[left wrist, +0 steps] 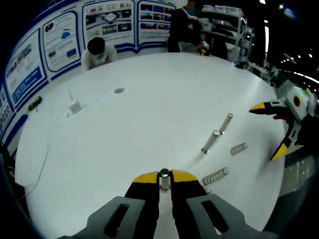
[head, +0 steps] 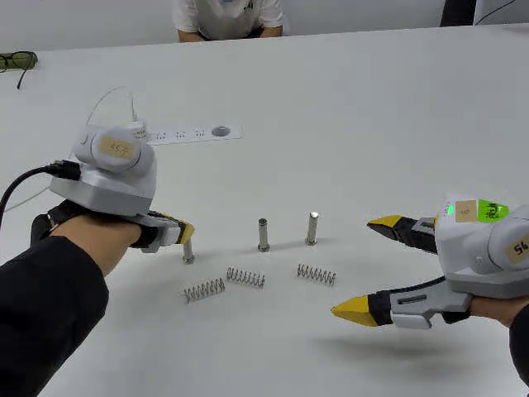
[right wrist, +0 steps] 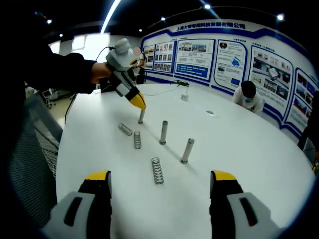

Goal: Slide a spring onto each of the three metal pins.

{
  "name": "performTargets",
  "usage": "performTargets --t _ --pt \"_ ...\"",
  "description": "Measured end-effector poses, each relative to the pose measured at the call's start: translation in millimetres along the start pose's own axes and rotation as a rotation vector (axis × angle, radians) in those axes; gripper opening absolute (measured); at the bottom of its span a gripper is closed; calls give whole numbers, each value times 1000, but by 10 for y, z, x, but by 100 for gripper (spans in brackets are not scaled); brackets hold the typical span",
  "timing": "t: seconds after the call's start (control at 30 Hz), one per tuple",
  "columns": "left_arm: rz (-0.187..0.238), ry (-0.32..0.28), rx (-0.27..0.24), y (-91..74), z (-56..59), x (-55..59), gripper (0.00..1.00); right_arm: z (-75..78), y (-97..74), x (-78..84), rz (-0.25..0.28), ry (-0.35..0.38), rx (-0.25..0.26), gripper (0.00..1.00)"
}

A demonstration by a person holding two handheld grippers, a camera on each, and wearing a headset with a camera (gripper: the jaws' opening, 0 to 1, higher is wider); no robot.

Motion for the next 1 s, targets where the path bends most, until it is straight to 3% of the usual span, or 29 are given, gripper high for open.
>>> performTargets --t 0.17,0.4,0.6,1.0 --pt "24 0 -5 10 -4 8 7 2 0 5 -2 0 0 83" --pt "12 -1 8 12 -1 5 7 -5 12 7 -5 -3 -5 83" --pt "-3 43 14 42 31 -11 8 0 8 8 -3 -1 -3 83" --pt "23 54 12 -12 23 -25 15 -5 12 4 -2 -4 -8 83"
Point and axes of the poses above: the centre of the closed fingertips' face, and the gripper's own axes: y roughly forward along the fingers, z roughly to its right, x roughly out of its underside, the point moved 7 cm from there along -y, roughly backward along the fingers, and after that the axes turned 5 degrees about x, right-handed, at the moved point
